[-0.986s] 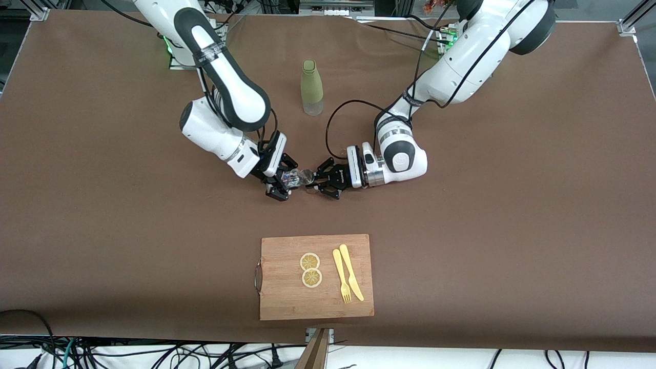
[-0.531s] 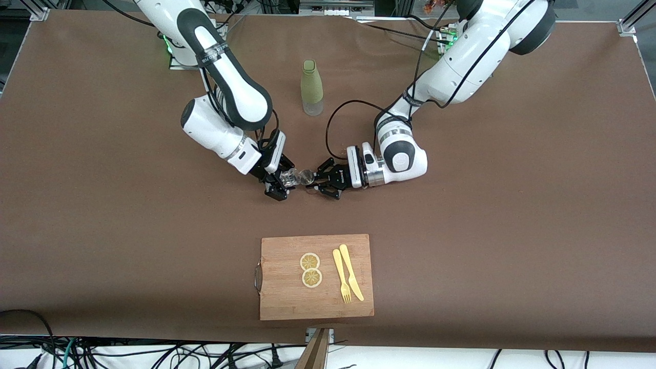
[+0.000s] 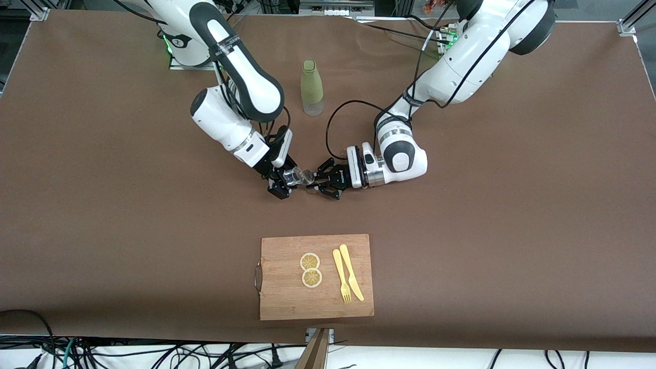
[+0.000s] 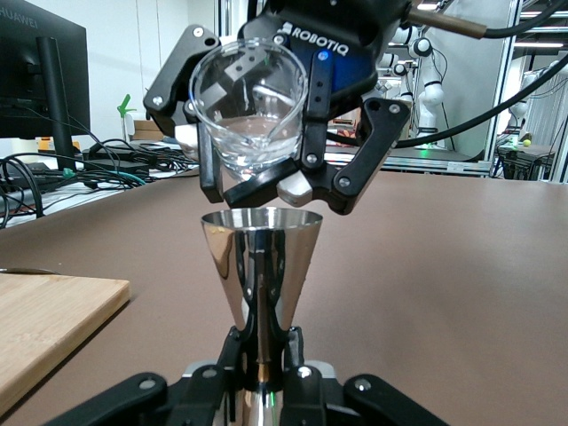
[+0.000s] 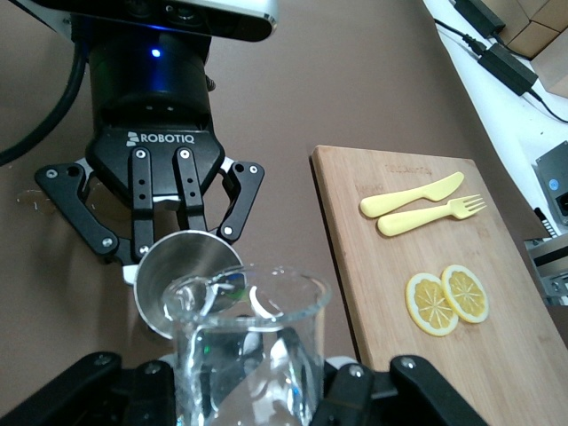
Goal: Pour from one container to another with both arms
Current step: 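Tilt the beaker with the right gripper to pour into the jigger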
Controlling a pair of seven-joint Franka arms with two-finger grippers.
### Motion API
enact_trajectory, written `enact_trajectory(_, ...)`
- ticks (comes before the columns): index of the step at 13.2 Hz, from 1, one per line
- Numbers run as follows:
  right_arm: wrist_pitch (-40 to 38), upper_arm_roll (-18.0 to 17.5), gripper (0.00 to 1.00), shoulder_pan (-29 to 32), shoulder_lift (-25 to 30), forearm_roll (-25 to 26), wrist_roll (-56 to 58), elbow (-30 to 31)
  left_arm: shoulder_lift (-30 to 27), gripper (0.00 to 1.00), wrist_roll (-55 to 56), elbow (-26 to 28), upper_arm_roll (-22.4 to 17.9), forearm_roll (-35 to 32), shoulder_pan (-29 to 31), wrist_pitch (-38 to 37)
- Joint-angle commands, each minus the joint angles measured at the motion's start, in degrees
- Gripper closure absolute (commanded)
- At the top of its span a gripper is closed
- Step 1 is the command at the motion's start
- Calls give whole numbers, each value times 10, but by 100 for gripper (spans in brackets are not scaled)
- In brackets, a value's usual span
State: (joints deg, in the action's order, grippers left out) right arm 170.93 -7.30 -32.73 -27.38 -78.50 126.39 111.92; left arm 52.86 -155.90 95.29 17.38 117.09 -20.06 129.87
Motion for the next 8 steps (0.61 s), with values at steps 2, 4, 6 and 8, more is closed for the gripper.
enact_trajectory(2, 27, 1, 100, -14, 10, 6, -6, 7, 7, 100, -41, -13, 3, 27, -5, 15)
enact_trajectory(4, 51, 2, 100, -18, 6, 6, -3, 3, 6, 100, -41, -13, 4, 27, -5, 28)
enact_trajectory(6, 69, 2, 100, -30, 1, 6, -4, 1, 6, 100, -41, -13, 4, 27, -5, 28)
enact_trajectory(8, 72, 2, 100, -30, -2, 6, -3, -3, 6, 100, -41, -13, 4, 27, -6, 28)
